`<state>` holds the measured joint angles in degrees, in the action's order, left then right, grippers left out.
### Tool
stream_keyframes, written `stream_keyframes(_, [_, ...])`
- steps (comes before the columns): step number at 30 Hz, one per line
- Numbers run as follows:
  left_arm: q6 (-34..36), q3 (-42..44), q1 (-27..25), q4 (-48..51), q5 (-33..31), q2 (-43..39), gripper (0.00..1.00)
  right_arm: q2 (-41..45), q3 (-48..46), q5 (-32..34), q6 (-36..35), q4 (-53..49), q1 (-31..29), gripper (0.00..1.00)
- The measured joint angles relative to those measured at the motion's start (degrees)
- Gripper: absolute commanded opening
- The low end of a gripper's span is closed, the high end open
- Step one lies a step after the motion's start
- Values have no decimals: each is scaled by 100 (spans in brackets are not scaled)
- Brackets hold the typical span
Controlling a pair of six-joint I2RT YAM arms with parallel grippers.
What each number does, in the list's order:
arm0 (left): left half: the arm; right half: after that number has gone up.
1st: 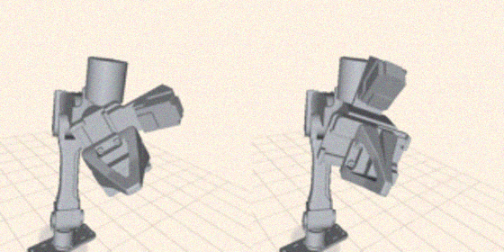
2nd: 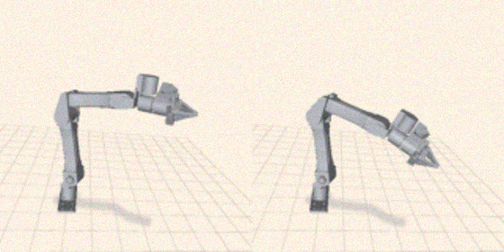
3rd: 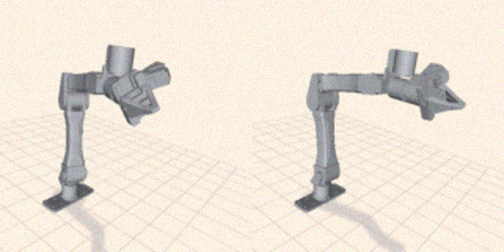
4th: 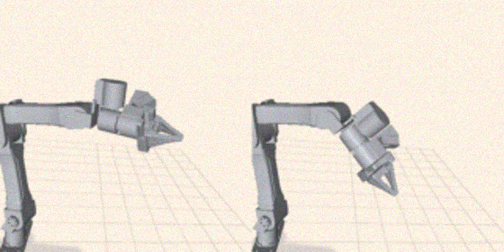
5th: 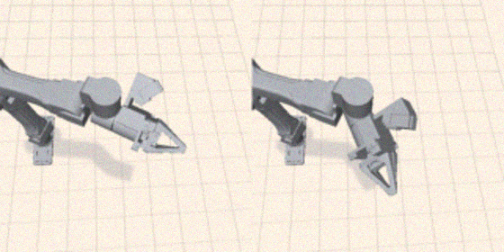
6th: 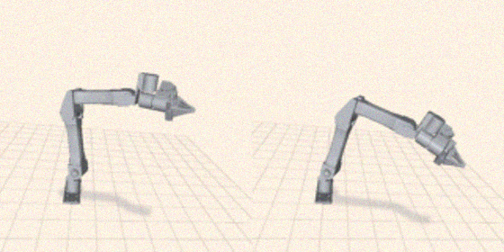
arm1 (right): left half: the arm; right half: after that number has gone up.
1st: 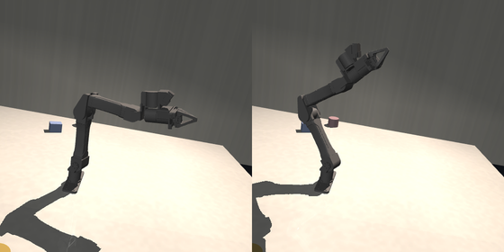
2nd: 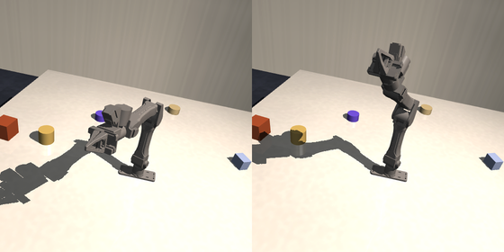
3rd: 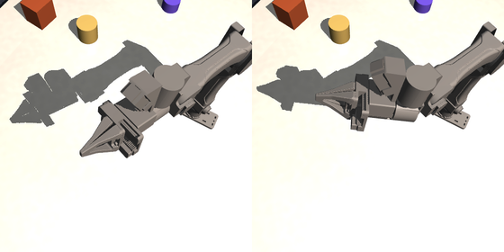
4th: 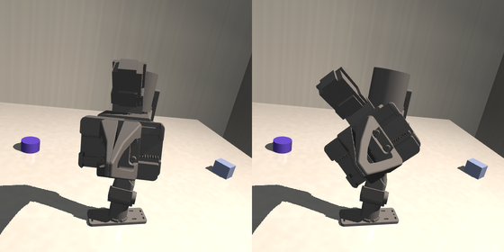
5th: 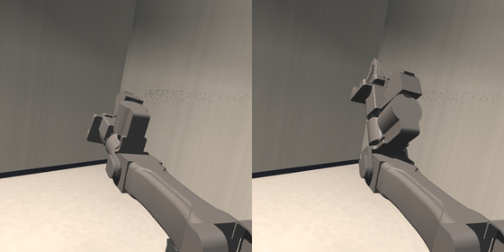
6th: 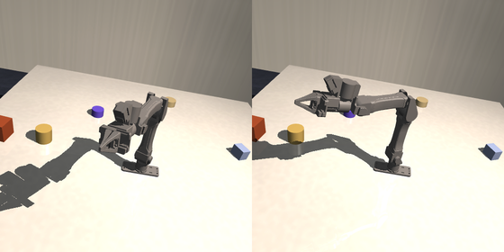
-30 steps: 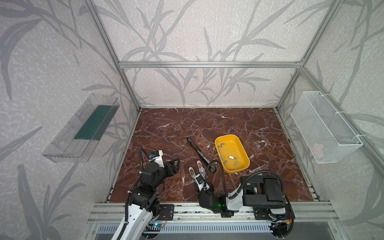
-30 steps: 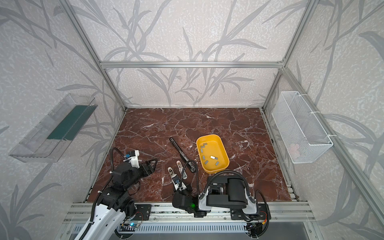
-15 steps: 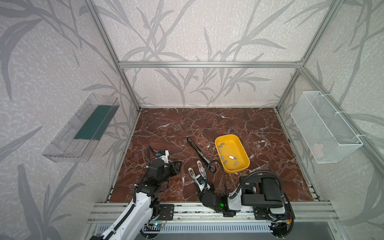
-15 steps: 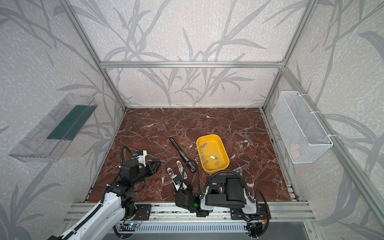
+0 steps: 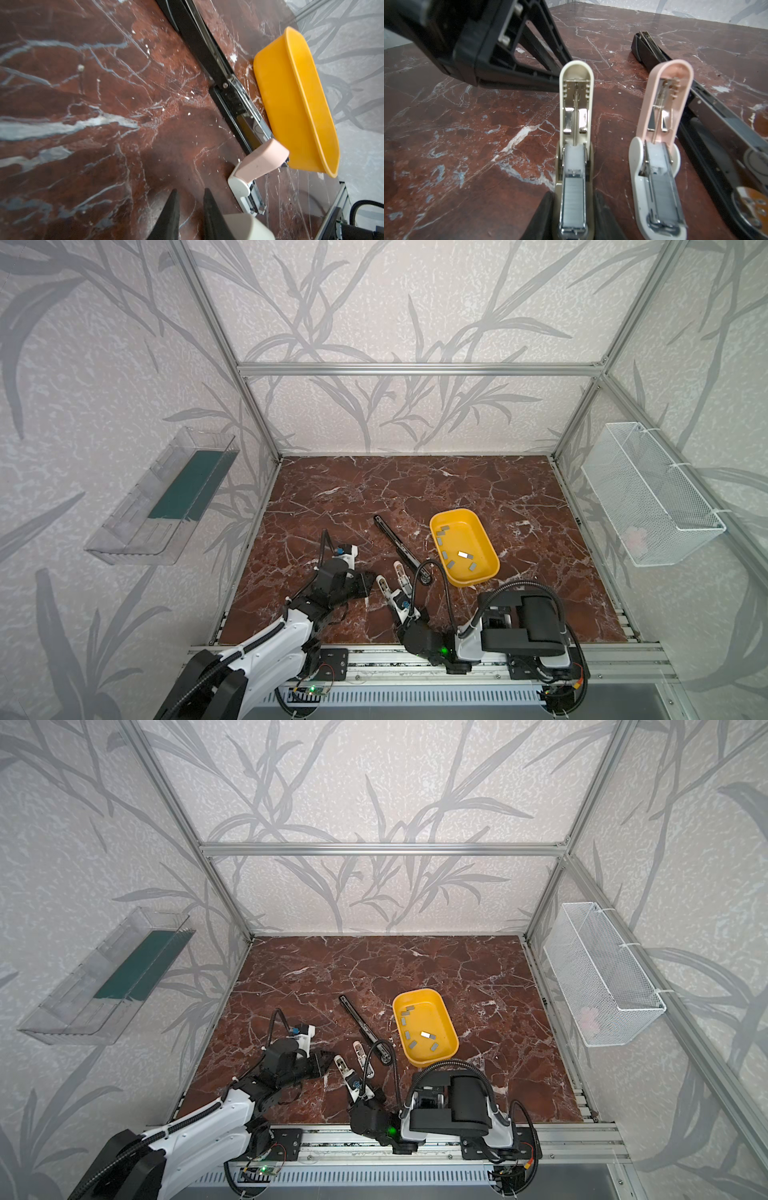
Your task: Load the staples into the stapler
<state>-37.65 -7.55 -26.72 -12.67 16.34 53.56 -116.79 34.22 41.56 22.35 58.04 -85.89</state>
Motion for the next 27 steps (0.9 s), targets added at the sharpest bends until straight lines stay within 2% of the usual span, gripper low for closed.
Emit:
stream_keyframes(13, [166,11,-483,-461,-61,205,23,-31,46,11,2,-2,2,15])
stream_keyframes(27, [404,55,-752,-304,-83,-317,26,-55,55,28,4,26,-2,16])
